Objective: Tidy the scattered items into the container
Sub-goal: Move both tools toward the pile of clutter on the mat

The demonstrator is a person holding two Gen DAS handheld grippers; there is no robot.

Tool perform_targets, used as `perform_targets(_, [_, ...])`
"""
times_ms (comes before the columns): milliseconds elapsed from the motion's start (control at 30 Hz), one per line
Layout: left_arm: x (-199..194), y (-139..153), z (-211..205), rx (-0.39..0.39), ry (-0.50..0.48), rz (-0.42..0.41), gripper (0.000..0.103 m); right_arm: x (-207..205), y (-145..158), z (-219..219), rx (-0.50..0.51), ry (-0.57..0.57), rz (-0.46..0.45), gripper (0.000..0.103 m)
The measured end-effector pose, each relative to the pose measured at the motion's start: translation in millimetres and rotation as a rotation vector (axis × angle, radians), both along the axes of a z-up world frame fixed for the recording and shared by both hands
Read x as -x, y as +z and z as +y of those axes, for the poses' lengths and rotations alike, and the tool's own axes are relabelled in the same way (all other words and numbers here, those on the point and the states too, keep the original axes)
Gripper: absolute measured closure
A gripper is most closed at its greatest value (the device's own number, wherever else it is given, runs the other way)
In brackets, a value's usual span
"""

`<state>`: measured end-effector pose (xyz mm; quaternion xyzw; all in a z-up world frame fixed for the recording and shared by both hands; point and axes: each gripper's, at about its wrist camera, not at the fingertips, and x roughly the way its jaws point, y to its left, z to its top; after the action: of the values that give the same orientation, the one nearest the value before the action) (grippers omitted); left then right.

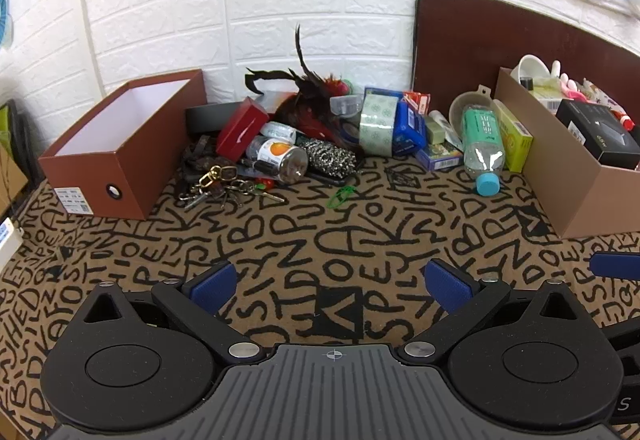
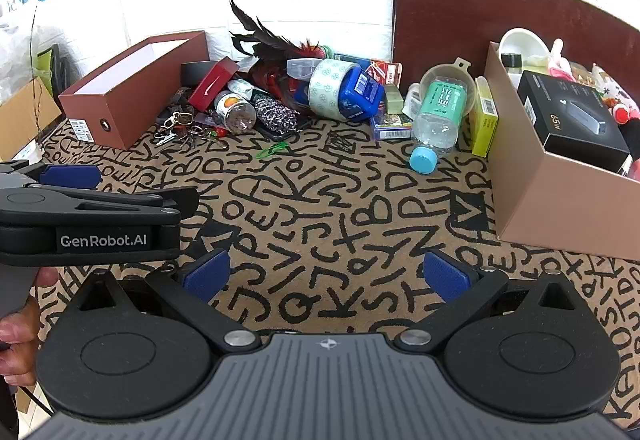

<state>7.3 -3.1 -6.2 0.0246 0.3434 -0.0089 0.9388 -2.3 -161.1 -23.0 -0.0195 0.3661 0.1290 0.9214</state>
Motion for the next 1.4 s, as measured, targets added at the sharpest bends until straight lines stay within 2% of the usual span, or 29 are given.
perform_targets(333, [-15,-10,3,0.002,0.009,0.035,0.0,-14,-9,1,-0.008,-0.006,0.037,0.0])
perform_targets(567, [-32,-28,12,0.032,0.016,0.08,0.0,-30,-22,4,-0.019,-0.011,0.078,0.0])
perform_targets(933, [-76,-51,37,0.08,0.06,0.125,0.0,-72,-51,8,-0.057,-0.01,0.15,0.001])
perform_targets(1033, [-92,-50,48,0.084,0.079,0.116,0.0,-87,-57,16,-0.039,0.026,0.132,0.001])
perform_targets(1200, [-122,-51,67,0.118,0.104,0.115,0.003,-115,-62,37,-0.011,0.096,0.046,0.001])
perform_targets(1300, [-141,-57,74,0.119,0.095,0.122,0.009,-133,-65,50,-0.001,0.14,0.003,0.001])
perform_targets(1400, [-159,-70,78,0.121,0.092,0.155,0.02,-150,-69,62,0.022,0.173,-0.026,0.006])
